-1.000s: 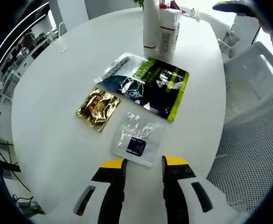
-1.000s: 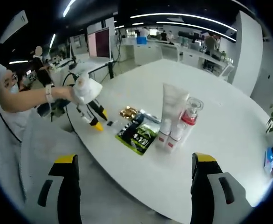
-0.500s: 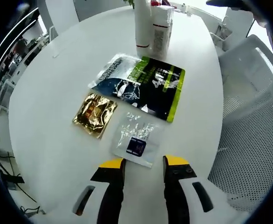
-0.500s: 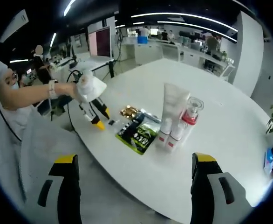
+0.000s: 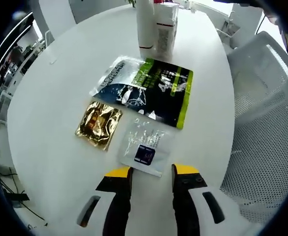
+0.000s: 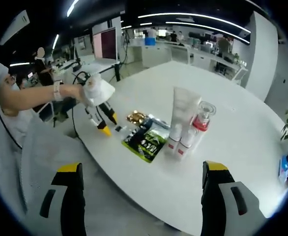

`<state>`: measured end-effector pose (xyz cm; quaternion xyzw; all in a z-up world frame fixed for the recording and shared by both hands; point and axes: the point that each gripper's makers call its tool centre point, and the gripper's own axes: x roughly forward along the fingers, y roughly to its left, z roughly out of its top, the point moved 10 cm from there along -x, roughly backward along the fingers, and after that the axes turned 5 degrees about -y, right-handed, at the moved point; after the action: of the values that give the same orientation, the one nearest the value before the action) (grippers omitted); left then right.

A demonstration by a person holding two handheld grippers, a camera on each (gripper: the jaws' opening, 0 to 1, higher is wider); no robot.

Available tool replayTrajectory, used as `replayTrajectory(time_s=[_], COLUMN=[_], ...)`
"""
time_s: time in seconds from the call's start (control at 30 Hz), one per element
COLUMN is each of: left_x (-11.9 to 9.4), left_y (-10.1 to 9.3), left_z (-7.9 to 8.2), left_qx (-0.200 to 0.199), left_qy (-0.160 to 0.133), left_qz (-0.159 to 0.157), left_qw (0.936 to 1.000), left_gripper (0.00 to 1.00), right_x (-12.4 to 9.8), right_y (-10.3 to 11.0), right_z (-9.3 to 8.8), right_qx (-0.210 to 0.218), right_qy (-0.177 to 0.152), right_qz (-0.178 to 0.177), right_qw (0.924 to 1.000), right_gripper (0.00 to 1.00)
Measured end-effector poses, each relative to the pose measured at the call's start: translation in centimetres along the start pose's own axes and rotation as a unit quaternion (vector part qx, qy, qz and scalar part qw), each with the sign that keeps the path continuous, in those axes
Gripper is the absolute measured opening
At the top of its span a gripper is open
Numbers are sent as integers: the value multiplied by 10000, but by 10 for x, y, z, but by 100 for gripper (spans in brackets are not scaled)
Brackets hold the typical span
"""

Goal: Arrange the skincare products in the storage area until every visible bottle or jar stands upright without overlapping.

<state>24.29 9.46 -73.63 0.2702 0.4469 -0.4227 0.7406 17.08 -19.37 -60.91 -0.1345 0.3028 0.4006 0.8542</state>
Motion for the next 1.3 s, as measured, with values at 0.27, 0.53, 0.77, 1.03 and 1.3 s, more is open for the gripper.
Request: replayTrajectory(time_s=[0.27, 0.53, 0.77, 1.03, 1.3], left_x=[2, 3, 2, -12, -37], left_y=[2, 4, 1, -4, -24], left_z=[0, -2, -5, -6, 3], left_qx=[-167, -264, -405, -727, -1072], left_qy=[-62, -129, -171, -523, -1312], left_qz=[73, 135, 214, 428, 614], left_qw=[9998, 9995, 9988, 9951, 9836], left_gripper=[34, 34, 37, 42, 54], right_x=[1, 1, 2, 2, 2], right_y=[-1, -2, -1, -1, -3], right_z=[-2, -4, -5, -6, -6], right_qx=[38, 45, 47, 54, 59], right_qy=[15, 18, 24, 13, 32], right_qz=[-43, -55, -29, -25, -54], right_qw=[10000, 10000, 10000, 10000, 10000], right_gripper=[100, 100, 100, 100, 100])
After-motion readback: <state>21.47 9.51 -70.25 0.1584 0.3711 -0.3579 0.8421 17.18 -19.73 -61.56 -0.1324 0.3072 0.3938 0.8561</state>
